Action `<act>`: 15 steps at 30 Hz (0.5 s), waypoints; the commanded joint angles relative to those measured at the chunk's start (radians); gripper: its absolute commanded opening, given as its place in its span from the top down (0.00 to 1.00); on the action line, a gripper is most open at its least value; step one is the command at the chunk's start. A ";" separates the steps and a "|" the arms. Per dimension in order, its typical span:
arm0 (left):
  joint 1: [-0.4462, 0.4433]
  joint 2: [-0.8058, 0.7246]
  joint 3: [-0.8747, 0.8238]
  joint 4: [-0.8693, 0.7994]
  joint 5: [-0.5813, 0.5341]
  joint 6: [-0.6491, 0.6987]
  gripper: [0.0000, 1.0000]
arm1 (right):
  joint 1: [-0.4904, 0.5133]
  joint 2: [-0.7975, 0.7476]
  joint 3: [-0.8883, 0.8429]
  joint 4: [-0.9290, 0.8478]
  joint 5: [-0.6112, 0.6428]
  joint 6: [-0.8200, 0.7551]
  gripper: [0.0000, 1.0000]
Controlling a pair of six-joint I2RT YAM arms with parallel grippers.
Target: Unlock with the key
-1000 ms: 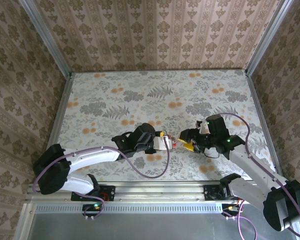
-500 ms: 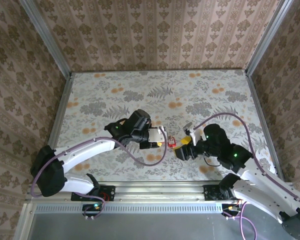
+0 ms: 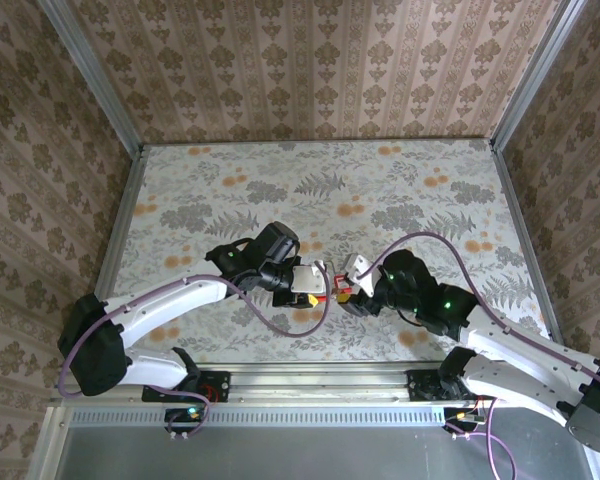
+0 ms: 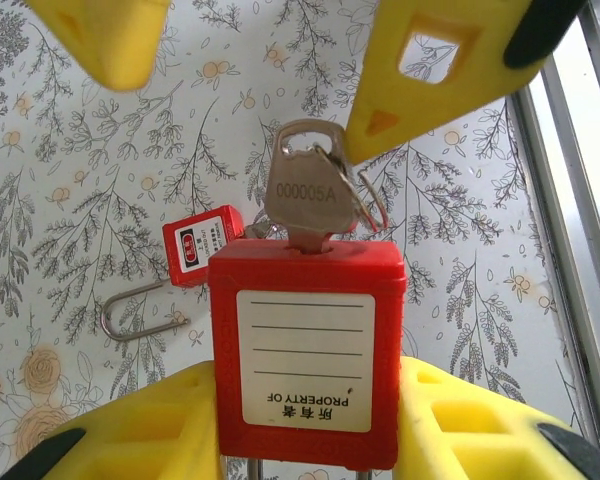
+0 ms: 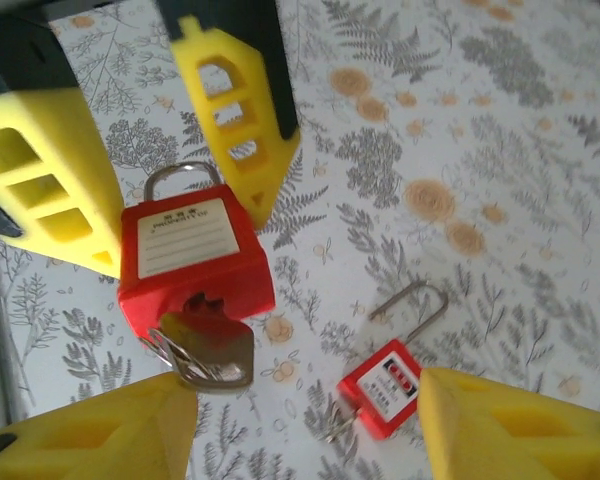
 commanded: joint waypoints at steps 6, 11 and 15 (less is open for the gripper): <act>0.006 -0.016 0.045 -0.035 0.059 0.020 1.00 | 0.078 0.001 -0.041 0.096 0.029 -0.119 0.48; 0.006 -0.015 0.046 -0.037 0.065 0.018 1.00 | 0.089 -0.016 -0.060 0.139 0.033 -0.127 0.55; 0.006 -0.016 0.043 -0.036 0.061 0.018 1.00 | 0.088 -0.003 -0.050 0.118 0.035 -0.124 0.66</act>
